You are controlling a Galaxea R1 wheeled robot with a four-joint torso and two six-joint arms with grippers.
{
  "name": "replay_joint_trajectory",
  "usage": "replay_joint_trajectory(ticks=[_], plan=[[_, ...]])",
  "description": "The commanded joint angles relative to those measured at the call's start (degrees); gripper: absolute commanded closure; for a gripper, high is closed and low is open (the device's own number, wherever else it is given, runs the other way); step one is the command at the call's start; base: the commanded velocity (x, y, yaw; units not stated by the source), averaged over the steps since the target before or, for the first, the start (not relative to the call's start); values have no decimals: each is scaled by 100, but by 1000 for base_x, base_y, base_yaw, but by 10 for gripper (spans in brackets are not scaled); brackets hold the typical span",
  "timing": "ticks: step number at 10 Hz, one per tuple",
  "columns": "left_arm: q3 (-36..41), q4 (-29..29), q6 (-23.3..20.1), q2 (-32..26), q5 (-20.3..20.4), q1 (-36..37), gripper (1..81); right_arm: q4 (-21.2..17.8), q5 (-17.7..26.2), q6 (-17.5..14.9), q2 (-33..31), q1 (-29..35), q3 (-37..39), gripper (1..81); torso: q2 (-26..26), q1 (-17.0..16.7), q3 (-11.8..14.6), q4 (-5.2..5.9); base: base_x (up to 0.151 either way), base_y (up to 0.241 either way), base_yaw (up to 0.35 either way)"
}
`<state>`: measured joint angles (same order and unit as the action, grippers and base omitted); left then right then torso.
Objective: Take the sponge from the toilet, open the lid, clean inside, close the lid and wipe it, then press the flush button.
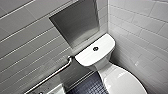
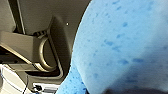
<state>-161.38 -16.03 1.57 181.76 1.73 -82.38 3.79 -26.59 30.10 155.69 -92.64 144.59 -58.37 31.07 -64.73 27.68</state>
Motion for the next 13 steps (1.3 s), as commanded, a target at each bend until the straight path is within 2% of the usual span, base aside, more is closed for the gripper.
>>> replay_joint_trajectory(ticks=[1, 4, 5, 7, 8, 10, 11, 12, 13], plan=[[-25, 30, -8, -105, -463, -151, 10, 869, -1243, 338, -1001, -567, -1487, 811, 0, 0, 0, 0, 0, 0, 0], [-17, 21, -8, -105, -463, -151, 10, 807, -1226, 348, -923, -699, -1233, 811, 0, 0, 0, 0, 0, 0, 0], [-17, 30, -8, -105, -463, -151, 10, 799, -1226, 356, -870, -708, -1127, 811, 0, 0, 539, 0, 0, 0, 0], [-17, 39, -8, -96, -463, -142, 10, 790, -1226, 365, -765, -708, -916, 811, 0, 0, 612, 0, 0, 0, 0], [-17, 47, -8, -96, -463, -143, 10, 790, -1226, 426, -730, -708, -812, 811, 0, 0, 713, -117, 0, 0, 0], [-17, 47, -8, -105, -463, -142, 10, 799, -1226, 523, -659, -700, -626, 811, 0, 0, 1117, -159, 0, 0, 0], [-17, 30, -8, -105, -463, -151, 10, 790, -1147, 532, -571, -673, -495, 811, 0, 0, 737, -70, 0, 0, 0], [-17, 30, -8, -105, -463, -143, 10, 799, -1050, 532, -439, -673, -284, 811, 0, -2, 938, -94, 0, 0, 0], [-17, 21, -8, -105, -463, -142, 10, 807, -576, 532, -237, -665, -11, 811, -4, -11, 1040, -103, 0, 0, 0]])
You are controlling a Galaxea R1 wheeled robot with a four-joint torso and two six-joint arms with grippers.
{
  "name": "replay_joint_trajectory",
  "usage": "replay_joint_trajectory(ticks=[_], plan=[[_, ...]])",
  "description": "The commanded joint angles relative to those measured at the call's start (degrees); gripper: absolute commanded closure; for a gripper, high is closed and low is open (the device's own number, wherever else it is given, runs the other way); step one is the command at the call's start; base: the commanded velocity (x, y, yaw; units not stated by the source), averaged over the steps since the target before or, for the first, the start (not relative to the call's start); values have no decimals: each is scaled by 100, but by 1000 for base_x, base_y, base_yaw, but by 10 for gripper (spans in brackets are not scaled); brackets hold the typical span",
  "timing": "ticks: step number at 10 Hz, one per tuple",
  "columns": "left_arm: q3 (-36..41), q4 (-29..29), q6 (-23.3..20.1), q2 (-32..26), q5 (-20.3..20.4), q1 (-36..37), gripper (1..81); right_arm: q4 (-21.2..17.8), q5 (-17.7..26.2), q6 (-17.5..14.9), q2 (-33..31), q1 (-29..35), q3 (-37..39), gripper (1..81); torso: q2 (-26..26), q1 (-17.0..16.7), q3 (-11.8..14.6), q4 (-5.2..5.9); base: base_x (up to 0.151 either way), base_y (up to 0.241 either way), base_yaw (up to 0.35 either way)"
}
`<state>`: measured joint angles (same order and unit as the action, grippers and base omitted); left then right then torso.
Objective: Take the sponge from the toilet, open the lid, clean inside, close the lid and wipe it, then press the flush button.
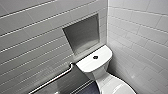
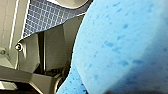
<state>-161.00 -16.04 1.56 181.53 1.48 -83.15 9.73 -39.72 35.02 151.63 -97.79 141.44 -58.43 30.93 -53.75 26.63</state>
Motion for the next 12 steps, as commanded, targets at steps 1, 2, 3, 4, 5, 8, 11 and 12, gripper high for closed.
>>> replay_joint_trajectory(ticks=[1, 2, 3, 4, 5, 8, 11, 12], plan=[[-54, 22, -15, -81, -446, -66, 10, 214, 1352, 40, 344, -123, 480, 811, 0, 0, -13, 0, 0, 0, 0], [-54, 22, -15, -81, -446, -66, 10, 179, 1843, 31, 537, -114, 628, 811, -2, -2, 13, 0, 0, 0, 0], [-54, 22, -7, -81, -438, -66, 10, -115, 1915, 22, 659, -166, 778, 811, -2, -2, -2, 0, 0, 0, 0], [-54, 40, -7, -73, -438, -66, 10, -690, 1924, -423, 818, -219, 884, 811, -2, -2, -2, 0, 0, 0, 0], [-54, 57, -15, -81, -446, -66, 10, -1206, 1933, -1047, 889, -254, 850, 811, -2, -2, -2, 0, 0, 0, 0], [-54, 66, -7, -90, -481, -66, 10, -2362, 2275, -2342, 995, -202, 489, 811, -2, -2, -2, 0, 0, 0, 0], [-54, 75, -7, -90, -446, -66, 10, -2230, 1687, -2237, 416, 106, -325, 811, -2, -2, 0, 0, 0, 0, 0], [-54, 75, -7, -81, -446, -65, 10, -2247, 1485, -2149, 28, 237, -978, 811, -2, -2, 0, 0, 0, 0, 0]])
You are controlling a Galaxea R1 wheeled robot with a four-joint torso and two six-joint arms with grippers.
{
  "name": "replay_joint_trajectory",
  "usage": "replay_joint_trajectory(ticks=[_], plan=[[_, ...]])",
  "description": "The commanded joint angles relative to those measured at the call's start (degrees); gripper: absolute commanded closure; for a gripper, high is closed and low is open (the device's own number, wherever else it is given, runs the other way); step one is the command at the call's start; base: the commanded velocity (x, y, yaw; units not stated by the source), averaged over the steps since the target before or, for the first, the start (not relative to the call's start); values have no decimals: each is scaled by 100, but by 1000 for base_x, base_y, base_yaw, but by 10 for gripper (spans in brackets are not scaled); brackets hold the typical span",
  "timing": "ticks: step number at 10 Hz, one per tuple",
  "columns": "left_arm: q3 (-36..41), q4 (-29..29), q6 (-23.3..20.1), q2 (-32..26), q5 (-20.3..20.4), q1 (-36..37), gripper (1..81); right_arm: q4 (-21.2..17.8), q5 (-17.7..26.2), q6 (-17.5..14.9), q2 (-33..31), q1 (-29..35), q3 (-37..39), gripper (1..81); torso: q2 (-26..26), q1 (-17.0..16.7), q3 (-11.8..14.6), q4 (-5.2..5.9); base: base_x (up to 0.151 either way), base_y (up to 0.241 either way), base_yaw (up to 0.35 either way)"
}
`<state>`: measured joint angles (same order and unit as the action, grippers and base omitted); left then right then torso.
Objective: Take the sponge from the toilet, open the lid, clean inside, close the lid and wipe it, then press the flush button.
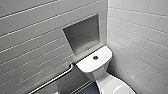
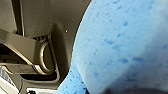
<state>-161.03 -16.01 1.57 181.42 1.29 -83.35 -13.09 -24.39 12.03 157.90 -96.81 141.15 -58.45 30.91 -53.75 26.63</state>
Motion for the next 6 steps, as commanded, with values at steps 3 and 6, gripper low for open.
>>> replay_joint_trajectory(ticks=[3, 6], plan=[[-52, 63, -8, -62, -419, -46, 10, 35, -813, 71, -2293, 769, -4065, 811, 0, 0, 0, 0, 0, 0, 0], [-52, 71, -8, -62, -419, -46, 10, -79, -821, -8, -3058, 1587, -5369, 811, 0, 0, -2, 0, 0, 0, 0]])
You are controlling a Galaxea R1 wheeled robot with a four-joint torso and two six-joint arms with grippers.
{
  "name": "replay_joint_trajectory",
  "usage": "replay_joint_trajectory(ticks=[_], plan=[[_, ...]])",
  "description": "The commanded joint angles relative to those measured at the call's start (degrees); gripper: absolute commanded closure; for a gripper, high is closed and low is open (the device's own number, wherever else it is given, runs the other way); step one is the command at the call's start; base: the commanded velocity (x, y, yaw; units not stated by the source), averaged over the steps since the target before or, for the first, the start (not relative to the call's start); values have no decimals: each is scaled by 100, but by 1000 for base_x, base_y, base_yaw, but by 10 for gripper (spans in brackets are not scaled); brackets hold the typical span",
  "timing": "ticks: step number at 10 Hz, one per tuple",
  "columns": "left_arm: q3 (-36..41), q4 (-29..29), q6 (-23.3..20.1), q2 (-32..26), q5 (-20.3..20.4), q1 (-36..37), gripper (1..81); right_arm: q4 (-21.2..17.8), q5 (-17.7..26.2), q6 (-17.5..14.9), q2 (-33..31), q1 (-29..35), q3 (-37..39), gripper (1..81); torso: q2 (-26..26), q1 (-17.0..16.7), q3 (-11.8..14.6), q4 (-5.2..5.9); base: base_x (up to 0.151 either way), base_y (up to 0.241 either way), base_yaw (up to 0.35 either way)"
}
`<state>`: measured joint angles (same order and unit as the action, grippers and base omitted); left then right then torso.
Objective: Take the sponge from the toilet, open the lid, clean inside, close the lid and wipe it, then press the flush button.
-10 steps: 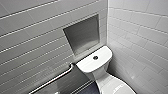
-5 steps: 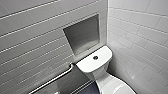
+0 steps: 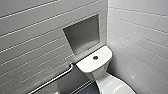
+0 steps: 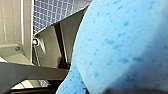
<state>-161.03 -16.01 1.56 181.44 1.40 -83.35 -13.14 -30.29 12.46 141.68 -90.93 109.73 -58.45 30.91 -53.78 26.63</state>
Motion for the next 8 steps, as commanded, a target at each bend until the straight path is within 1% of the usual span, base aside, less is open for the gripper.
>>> replay_joint_trajectory(ticks=[1, 2, 3, 4, 5, 6, 7, 8], plan=[[-52, 71, -7, -64, -430, -46, 10, -118, -231, -51, -1699, 1280, -2585, 811, 0, 0, 0, 0, 0, 0, 0], [-52, 71, -7, -64, -430, -46, 10, -144, -231, -59, -1981, 1579, -2877, 811, 0, 0, 0, 0, 0, 0, 0], [-52, 71, -7, -56, -430, -46, 10, -171, -214, -59, -2211, 1914, -2993, 811, 0, 0, 0, 0, 0, 0, 0], [-52, 71, -7, -55, -430, -46, 10, -249, -136, -68, -2395, 2336, -3002, 811, 0, 0, 0, 0, 0, 0, 0], [-52, 71, -7, -55, -430, -46, 10, -424, -22, -85, -2509, 2749, -2916, 811, 0, 0, 0, 0, 0, 0, 0], [-52, 71, -7, -47, -430, -46, 10, -759, 329, -103, -2484, 3293, -2713, 811, 0, 0, 0, 0, 0, 0, 0], [-52, 71, -7, -47, -448, -46, 10, -970, 856, -174, -2309, 3821, -2406, 811, 2, 0, 0, 0, 0, 0, 0], [-52, 80, -7, -38, -465, -46, 10, -1180, 1225, -174, -2065, 4251, -2030, 811, 2, 0, 0, 0, 0, 0, 0]])
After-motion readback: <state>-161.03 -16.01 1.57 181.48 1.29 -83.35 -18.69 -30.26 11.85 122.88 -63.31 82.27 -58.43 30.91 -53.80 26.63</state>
